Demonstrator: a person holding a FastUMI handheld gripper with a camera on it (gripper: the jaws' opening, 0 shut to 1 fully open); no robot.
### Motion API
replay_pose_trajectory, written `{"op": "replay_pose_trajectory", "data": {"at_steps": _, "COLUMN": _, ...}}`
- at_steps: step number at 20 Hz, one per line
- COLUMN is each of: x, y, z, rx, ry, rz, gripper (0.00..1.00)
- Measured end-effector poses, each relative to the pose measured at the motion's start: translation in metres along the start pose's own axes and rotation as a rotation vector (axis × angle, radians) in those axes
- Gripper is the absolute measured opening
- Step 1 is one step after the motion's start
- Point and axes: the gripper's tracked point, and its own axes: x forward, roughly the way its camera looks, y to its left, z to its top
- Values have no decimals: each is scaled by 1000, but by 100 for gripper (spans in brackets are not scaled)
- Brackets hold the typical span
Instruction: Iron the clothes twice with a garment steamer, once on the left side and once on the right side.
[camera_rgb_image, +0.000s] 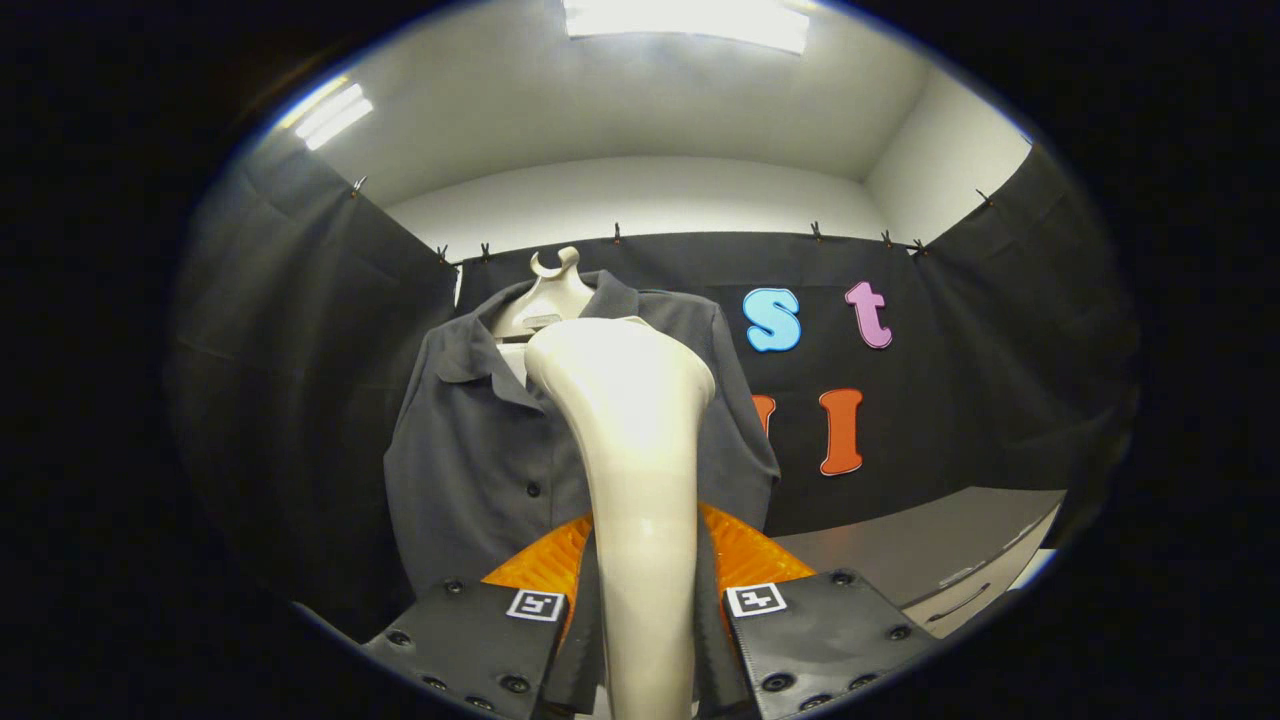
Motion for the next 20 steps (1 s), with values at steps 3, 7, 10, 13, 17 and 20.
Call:
{"op": "replay_pose_trajectory", "data": {"at_steps": 3, "x": 11, "y": 3, "z": -16, "rx": -13, "ry": 29, "rz": 7, "gripper": 45}}
{"op": "replay_pose_trajectory", "data": {"at_steps": 7, "x": 30, "y": -1, "z": -34, "rx": -10, "ry": 59, "rz": -27, "gripper": 45}}
{"op": "replay_pose_trajectory", "data": {"at_steps": 10, "x": 41, "y": -3, "z": -44, "rx": -9, "ry": 74, "rz": -42, "gripper": 45}}
{"op": "replay_pose_trajectory", "data": {"at_steps": 13, "x": 50, "y": -2, "z": -49, "rx": -11, "ry": 87, "rz": -42, "gripper": 45}}
{"op": "replay_pose_trajectory", "data": {"at_steps": 17, "x": 61, "y": 3, "z": -57, "rx": -37, "ry": 105, "rz": -34, "gripper": 45}}
{"op": "replay_pose_trajectory", "data": {"at_steps": 20, "x": 66, "y": 5, "z": -67, "rx": -43, "ry": 124, "rz": -28, "gripper": 45}}
